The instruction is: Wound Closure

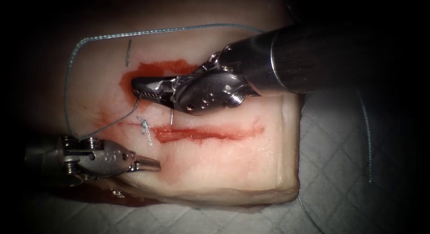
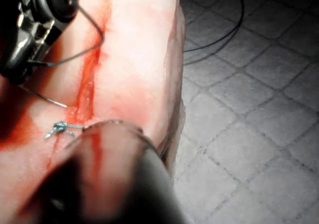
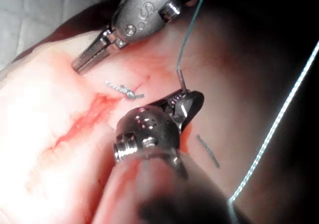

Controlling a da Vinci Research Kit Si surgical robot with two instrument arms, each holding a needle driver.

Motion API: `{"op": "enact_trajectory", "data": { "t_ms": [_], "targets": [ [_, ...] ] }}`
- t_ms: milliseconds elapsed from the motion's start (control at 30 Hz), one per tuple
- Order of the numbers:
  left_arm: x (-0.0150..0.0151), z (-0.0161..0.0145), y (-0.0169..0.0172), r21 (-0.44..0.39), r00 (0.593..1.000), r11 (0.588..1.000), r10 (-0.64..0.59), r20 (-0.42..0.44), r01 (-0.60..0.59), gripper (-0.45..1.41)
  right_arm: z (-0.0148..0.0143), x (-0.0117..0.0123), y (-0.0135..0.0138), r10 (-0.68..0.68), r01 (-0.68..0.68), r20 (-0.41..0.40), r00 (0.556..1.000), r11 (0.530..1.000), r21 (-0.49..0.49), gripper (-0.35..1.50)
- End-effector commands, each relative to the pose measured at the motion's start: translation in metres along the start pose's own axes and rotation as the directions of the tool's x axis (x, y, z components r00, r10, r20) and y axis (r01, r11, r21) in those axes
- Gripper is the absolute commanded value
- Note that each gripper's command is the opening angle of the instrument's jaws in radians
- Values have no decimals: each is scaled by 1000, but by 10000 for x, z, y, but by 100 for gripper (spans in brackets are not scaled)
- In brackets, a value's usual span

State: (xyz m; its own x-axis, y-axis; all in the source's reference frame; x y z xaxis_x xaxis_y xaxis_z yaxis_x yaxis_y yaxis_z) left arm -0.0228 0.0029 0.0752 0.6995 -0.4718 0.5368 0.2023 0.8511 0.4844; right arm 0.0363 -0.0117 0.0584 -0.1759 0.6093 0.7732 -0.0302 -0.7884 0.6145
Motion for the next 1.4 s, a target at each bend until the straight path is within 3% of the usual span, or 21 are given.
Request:
{"op": "enact_trajectory", "data": {
  "t_ms": [33,533,667,967,1400],
  "targets": [
    [-1,8,1,0,1000,1000,1,0,-1,-33,10,2,1,9,-9,2,1000,1000,2,-35],
    [0,8,1,0,1000,1000,1,3,-1,-35,12,-2,4,119,-118,1,993,992,53,-35],
    [1,10,0,-3,1000,1000,2,-17,-2,-37,10,-2,1,185,-184,3,983,977,108,-35],
    [4,15,-4,22,995,1000,1,-95,1,-45,2,2,-9,206,-197,-46,977,968,153,-35],
    [5,15,-2,23,994,1000,2,-113,0,-45,0,4,-8,245,-237,-20,969,955,179,-35]
  ]
}}
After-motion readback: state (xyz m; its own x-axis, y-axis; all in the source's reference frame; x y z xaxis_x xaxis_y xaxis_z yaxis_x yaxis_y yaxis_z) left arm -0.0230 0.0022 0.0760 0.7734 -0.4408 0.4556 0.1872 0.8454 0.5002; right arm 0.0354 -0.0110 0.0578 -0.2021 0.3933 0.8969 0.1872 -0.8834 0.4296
